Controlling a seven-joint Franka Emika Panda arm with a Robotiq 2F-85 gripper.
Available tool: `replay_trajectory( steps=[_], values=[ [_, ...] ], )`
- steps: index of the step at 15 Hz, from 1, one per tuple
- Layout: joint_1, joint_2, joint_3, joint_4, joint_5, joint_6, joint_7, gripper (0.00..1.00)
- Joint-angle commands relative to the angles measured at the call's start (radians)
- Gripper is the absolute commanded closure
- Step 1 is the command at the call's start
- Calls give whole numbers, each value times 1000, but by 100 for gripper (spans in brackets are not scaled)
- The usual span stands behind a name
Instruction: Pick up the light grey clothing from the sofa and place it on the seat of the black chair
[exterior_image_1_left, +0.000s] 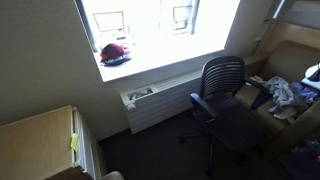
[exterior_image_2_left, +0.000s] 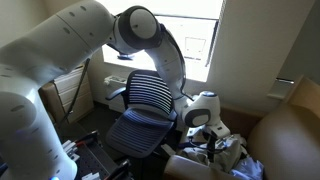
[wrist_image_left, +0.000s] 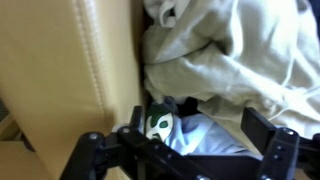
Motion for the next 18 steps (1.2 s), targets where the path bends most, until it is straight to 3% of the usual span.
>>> replay_trajectory(
  steps=[1, 2, 3, 4, 6, 12, 16, 17, 18],
  values=[
    [-102, -106, 196, -59, 59, 21, -113, 0],
    [-133, -113, 247, -55, 73, -10, -150, 0],
    [-132, -109, 255, -50, 74, -55, -169, 0],
    [-73, -63, 190, -10, 76, -15, -111, 0],
    [-87, -72, 220, -13, 81, -36, -135, 0],
    [-87, -36, 204, -4, 76, -94, -133, 0],
    [-76, -28, 199, -9, 77, -69, -132, 0],
    [-65, -16, 194, -12, 70, -18, -139, 0],
    [-35, 29, 158, 20, 58, -38, -103, 0]
  ],
)
